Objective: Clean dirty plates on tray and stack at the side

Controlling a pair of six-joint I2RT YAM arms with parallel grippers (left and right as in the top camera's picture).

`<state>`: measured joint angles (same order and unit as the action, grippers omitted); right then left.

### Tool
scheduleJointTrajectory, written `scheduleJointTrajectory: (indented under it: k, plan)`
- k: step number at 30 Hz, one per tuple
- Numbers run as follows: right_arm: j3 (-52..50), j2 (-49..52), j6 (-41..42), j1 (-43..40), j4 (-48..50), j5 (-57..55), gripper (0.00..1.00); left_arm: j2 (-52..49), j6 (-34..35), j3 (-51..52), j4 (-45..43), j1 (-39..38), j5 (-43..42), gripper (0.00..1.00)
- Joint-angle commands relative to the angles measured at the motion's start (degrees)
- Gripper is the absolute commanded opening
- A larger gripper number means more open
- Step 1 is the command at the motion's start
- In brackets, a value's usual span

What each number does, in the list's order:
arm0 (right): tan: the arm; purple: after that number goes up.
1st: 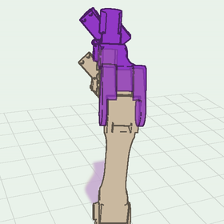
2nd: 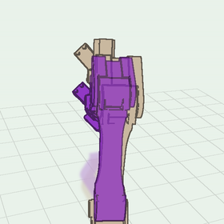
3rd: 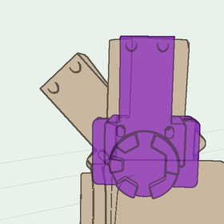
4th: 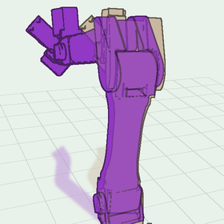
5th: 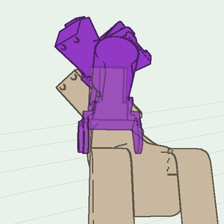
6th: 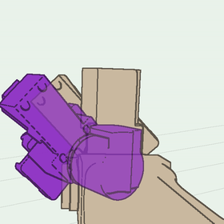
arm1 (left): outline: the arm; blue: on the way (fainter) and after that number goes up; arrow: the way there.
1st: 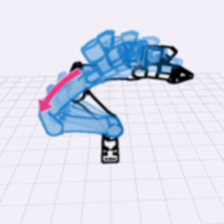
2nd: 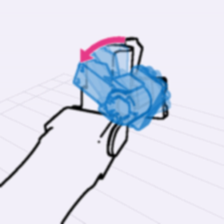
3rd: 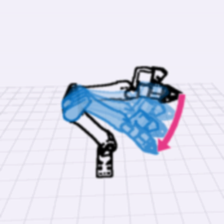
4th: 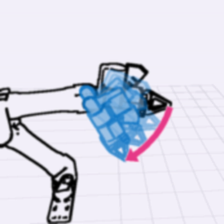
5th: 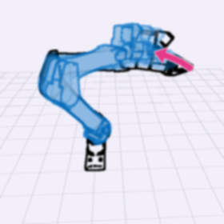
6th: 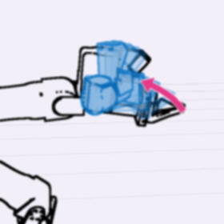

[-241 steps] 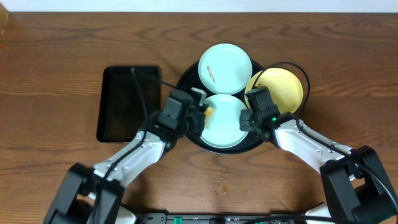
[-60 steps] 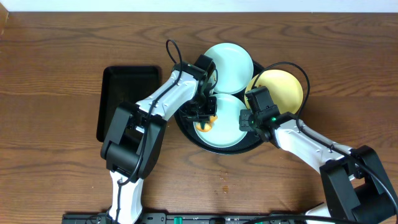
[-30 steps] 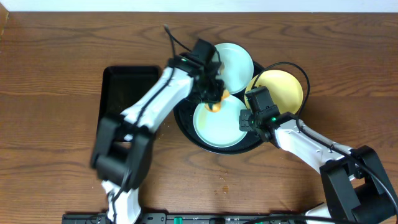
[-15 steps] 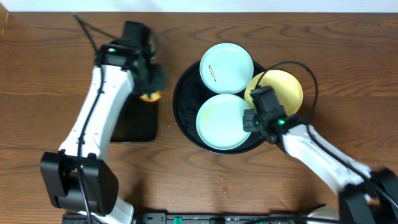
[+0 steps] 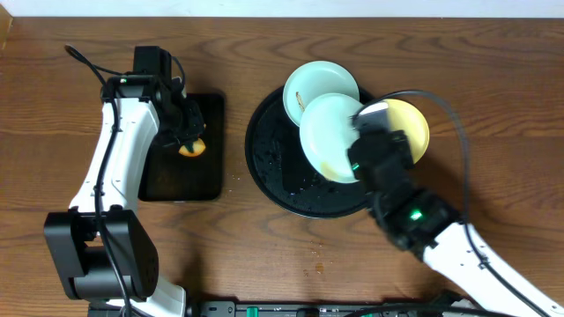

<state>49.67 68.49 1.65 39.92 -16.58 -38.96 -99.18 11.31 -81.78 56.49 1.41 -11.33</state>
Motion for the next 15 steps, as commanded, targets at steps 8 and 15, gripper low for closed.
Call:
scheduleJointTrajectory:
  k: [8,15]
  plan:
    - [0.74,13.4,-41.35,14.69,28.17,-29.99,0.01,-0.15,-1.68,4.13,-1.95,0.17,-2.25,0.08]
    - [0.74,22.03,-50.8,16.46,42.58,-33.92,0.01,-0.15,-1.68,4.37,-1.99,0.17,-2.43,0.08]
